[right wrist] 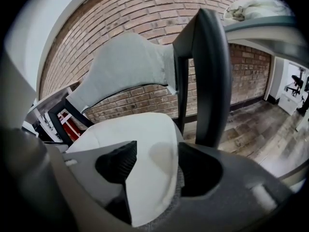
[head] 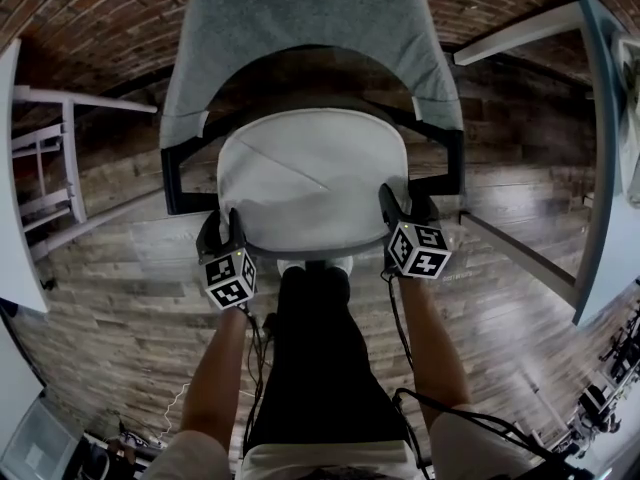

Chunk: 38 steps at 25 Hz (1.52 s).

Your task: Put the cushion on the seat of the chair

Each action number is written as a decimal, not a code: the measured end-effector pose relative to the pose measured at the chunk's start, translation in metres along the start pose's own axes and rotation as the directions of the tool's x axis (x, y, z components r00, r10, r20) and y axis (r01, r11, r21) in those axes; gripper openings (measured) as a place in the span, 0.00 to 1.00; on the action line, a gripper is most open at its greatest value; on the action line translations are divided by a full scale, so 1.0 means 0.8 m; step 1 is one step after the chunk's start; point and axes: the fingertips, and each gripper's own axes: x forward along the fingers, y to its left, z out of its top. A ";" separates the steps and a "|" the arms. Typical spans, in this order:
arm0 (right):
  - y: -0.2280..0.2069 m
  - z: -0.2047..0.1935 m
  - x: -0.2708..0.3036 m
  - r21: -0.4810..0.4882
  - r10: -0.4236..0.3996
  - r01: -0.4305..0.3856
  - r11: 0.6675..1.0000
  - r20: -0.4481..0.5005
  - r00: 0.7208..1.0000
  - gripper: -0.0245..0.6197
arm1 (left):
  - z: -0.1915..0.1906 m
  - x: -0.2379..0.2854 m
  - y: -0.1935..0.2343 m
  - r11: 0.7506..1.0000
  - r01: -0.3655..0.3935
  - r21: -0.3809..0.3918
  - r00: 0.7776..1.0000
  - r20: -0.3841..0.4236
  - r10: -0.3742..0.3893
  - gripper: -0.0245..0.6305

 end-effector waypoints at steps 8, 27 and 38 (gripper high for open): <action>0.032 0.030 -0.045 0.010 0.071 -0.071 0.997 0.028 0.997 0.45 | 0.031 -0.043 -0.011 1.000 0.020 0.009 0.999 0.027 -0.021 0.20; 0.221 0.303 -0.362 -0.119 0.230 -0.204 0.972 0.279 0.932 0.35 | 0.345 -0.371 -0.094 0.962 0.205 0.179 0.927 0.279 -0.250 0.15; 0.276 0.382 -0.514 -0.188 0.286 -0.224 0.956 0.437 0.853 0.08 | 0.432 -0.514 -0.128 0.946 0.253 0.201 0.851 0.419 -0.317 0.03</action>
